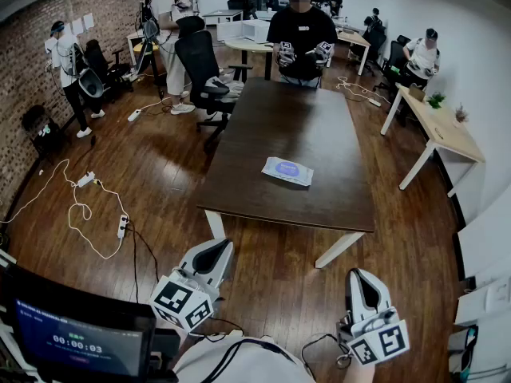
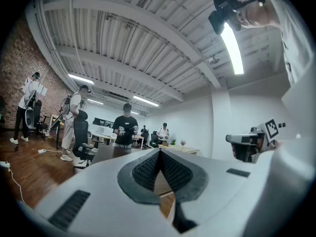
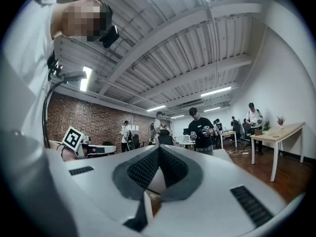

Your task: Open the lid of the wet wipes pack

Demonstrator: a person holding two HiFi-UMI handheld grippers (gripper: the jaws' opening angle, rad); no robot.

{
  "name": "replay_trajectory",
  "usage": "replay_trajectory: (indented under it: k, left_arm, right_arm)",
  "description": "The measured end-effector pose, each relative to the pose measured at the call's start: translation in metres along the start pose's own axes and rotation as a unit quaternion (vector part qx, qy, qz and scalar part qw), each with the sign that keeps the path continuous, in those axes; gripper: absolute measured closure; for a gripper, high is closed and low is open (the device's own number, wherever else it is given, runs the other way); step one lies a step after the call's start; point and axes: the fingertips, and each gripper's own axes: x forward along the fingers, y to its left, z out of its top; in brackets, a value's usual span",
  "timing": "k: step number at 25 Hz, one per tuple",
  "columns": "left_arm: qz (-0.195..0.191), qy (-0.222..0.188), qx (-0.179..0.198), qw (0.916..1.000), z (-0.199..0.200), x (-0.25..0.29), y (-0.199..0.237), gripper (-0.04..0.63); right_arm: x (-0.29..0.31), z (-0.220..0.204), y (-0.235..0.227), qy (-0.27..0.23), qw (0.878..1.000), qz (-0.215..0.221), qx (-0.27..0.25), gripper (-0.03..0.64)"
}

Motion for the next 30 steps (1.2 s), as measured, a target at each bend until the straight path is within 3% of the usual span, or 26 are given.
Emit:
replay_trajectory:
  k: [17,30]
  left_arm:
    - [-0.04,-0.008,0.0,0.9992,-0.006,0.0,0.025,0.594]
    - [-0.025,0.006,-0.024,0.9994,-0.027,0.005,0.043,0.594]
  right_arm:
    - [0.019,-0.008,0.024,-0.002,1.0,-0.02,0.003,0.611]
    - [0.03,-0.024,0.021,0.021,0.999,-0.016,0.019,0.611]
